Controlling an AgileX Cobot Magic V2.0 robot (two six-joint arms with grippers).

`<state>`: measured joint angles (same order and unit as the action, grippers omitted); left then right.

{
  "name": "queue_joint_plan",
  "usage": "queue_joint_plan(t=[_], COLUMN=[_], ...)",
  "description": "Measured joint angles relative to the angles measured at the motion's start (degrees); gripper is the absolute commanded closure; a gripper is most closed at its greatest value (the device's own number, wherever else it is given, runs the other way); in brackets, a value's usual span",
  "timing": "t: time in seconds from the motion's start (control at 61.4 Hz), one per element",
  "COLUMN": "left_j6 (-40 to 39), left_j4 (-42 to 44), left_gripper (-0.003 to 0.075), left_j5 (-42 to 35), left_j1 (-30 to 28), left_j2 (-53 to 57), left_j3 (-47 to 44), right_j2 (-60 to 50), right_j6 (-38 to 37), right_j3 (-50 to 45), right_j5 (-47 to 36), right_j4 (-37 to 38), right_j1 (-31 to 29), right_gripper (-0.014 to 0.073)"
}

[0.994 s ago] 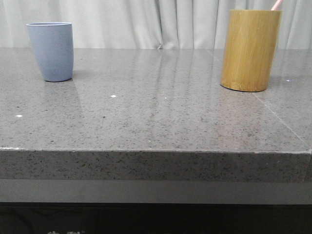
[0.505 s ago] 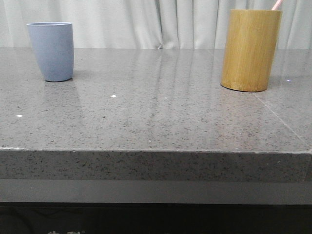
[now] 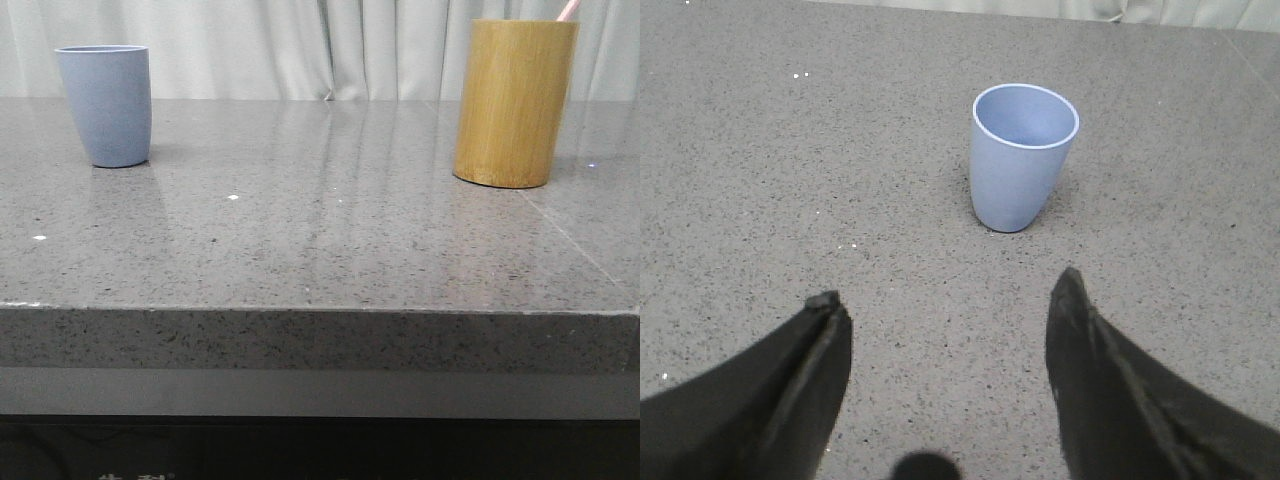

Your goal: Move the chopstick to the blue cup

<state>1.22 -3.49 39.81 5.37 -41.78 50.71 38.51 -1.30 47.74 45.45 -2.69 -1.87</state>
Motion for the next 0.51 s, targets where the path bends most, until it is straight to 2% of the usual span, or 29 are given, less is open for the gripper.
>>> queue_joint_plan(t=[0.244, 0.505], left_j6=[2.3, 5.1], left_j4=[-0.3, -0.3], left_gripper=[0.0281, 0.0281], left_j5=[0.5, 2.2], left_j1=[1.3, 4.5], left_j2=[-9.2, -24.0], left_j3=[8.0, 18.8], right_j2=[0.0, 0.0], right_j6=[2.8, 7.3], right_j3=[0.0, 0.0], right_j5=[0.8, 0.9], right_j4=[-2.4, -7.4], right_j1=[0.0, 0.0], right_gripper=[-0.0028, -0.0028])
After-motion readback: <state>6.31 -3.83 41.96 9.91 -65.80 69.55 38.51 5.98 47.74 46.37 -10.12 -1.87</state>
